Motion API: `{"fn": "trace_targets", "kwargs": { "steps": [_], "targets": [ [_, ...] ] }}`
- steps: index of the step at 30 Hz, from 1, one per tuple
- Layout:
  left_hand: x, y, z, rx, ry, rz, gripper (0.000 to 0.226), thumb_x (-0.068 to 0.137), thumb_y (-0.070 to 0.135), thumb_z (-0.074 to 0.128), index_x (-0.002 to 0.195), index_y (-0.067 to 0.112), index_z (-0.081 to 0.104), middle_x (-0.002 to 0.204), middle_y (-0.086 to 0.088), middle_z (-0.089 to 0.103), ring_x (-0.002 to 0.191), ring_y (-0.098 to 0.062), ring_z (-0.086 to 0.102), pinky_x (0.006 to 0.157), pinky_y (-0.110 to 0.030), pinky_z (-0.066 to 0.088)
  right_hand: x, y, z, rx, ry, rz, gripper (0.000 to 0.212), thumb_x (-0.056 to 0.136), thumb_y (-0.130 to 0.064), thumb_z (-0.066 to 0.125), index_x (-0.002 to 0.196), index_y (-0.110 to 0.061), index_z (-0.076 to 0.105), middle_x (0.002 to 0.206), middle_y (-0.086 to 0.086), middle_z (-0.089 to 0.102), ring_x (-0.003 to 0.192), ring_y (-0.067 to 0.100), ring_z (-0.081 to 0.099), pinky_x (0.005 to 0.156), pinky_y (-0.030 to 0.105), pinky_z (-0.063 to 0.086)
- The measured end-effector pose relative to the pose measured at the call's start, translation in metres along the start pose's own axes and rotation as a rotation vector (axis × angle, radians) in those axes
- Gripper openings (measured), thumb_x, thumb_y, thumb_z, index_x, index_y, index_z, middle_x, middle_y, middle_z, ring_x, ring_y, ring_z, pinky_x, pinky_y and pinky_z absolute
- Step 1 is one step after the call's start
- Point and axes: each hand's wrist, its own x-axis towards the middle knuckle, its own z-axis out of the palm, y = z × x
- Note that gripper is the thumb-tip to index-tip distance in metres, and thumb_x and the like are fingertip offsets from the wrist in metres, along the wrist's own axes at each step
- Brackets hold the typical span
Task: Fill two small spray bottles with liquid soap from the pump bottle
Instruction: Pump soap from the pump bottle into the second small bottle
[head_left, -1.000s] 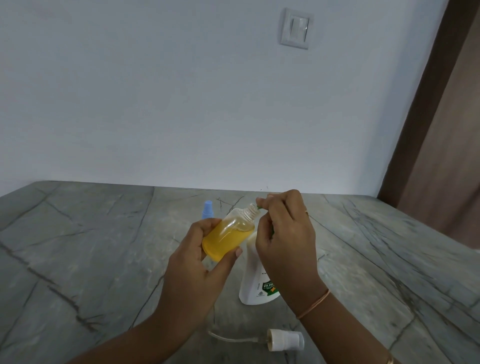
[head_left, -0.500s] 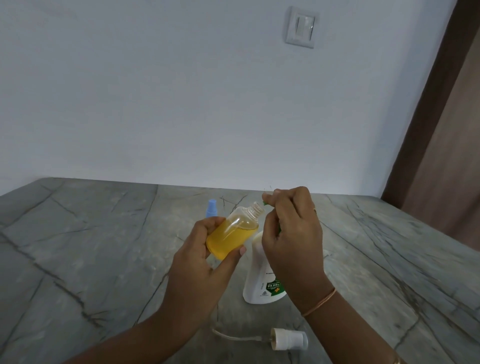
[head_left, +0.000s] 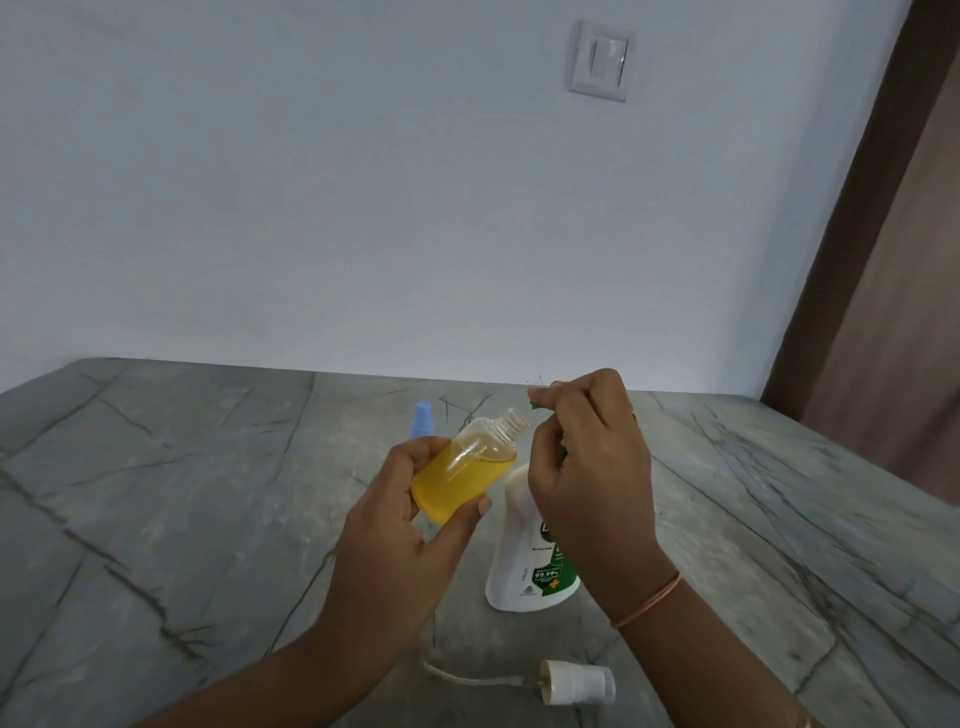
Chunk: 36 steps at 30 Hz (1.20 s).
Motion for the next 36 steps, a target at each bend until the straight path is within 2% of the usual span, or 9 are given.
{"fn": "trace_targets", "kwargs": {
  "steps": [3,6,8,11,21,25,28,31,36],
  "targets": [
    [0.000,0.000,0.001,0.013,0.002,0.007,0.037,0.063,0.048,0.062,0.094,0.047,0.041,0.092,0.035,0.047,0.094,0.026,0.044,0.066,0.007,0.035,-0.001,-0.001,0.001,0.006,0.015,-0.006,0.019,0.076,0.003,0.050,0.085,0.000,0.067,0.083,0.012,0.056,0.073,0.023,0.061,0.053,0.029,0.052],
    [0.000,0.000,0.001,0.018,-0.006,-0.016,0.038,0.063,0.048,0.062,0.094,0.048,0.040,0.093,0.036,0.045,0.087,0.015,0.053,0.066,0.007,0.036,-0.004,-0.005,0.002,0.016,0.032,-0.012,0.026,0.081,-0.004,0.041,0.086,0.000,0.067,0.083,0.012,0.055,0.076,0.024,0.061,0.058,0.027,0.051],
    [0.000,0.000,0.001,0.015,-0.007,-0.020,0.039,0.062,0.048,0.062,0.094,0.047,0.040,0.095,0.036,0.045,0.085,0.012,0.052,0.067,0.006,0.037,-0.007,-0.005,0.003,0.011,0.045,-0.017,0.027,0.081,-0.004,0.040,0.086,0.001,0.067,0.082,0.013,0.055,0.075,0.023,0.059,0.058,0.026,0.049],
    [0.000,0.000,0.001,0.017,-0.007,-0.014,0.040,0.062,0.048,0.062,0.095,0.047,0.040,0.095,0.035,0.046,0.085,0.011,0.053,0.067,0.005,0.038,-0.010,-0.004,0.004,-0.001,0.046,-0.029,0.027,0.082,-0.003,0.040,0.085,0.001,0.066,0.082,0.013,0.056,0.073,0.023,0.057,0.057,0.028,0.049],
    [0.000,0.000,0.000,0.003,0.007,0.010,0.037,0.063,0.046,0.063,0.095,0.046,0.043,0.094,0.033,0.049,0.093,0.023,0.047,0.068,0.005,0.038,-0.001,0.000,-0.001,-0.008,0.001,-0.048,0.026,0.080,-0.007,0.043,0.085,-0.001,0.067,0.082,0.011,0.057,0.071,0.021,0.058,0.052,0.029,0.051],
    [-0.001,0.001,0.000,-0.001,0.007,0.004,0.037,0.063,0.047,0.063,0.095,0.045,0.043,0.094,0.033,0.049,0.094,0.020,0.050,0.069,0.004,0.039,-0.001,0.000,0.001,-0.002,0.013,-0.037,0.026,0.080,-0.006,0.042,0.086,-0.001,0.067,0.082,0.012,0.056,0.072,0.022,0.059,0.053,0.029,0.052],
    [-0.001,0.003,0.000,0.018,0.007,-0.005,0.039,0.063,0.046,0.062,0.096,0.045,0.040,0.093,0.036,0.045,0.085,0.013,0.054,0.066,0.007,0.037,-0.004,-0.003,0.003,0.003,0.034,-0.025,0.027,0.081,-0.005,0.040,0.085,0.001,0.067,0.081,0.013,0.056,0.073,0.023,0.059,0.054,0.029,0.051],
    [0.000,0.003,0.000,0.019,0.010,-0.006,0.043,0.063,0.047,0.061,0.100,0.042,0.040,0.095,0.034,0.046,0.085,0.006,0.054,0.064,0.002,0.041,-0.009,-0.003,0.004,-0.004,0.037,-0.033,0.027,0.081,-0.004,0.040,0.085,0.001,0.066,0.080,0.014,0.056,0.071,0.024,0.058,0.054,0.030,0.051],
    [-0.002,0.004,0.001,0.028,0.001,-0.004,0.039,0.062,0.048,0.061,0.095,0.047,0.040,0.095,0.036,0.043,0.084,0.011,0.052,0.062,0.001,0.039,-0.008,-0.003,0.003,0.006,0.023,-0.021,0.027,0.081,-0.004,0.040,0.084,0.001,0.066,0.081,0.013,0.056,0.070,0.022,0.058,0.054,0.029,0.050]
  ]
}}
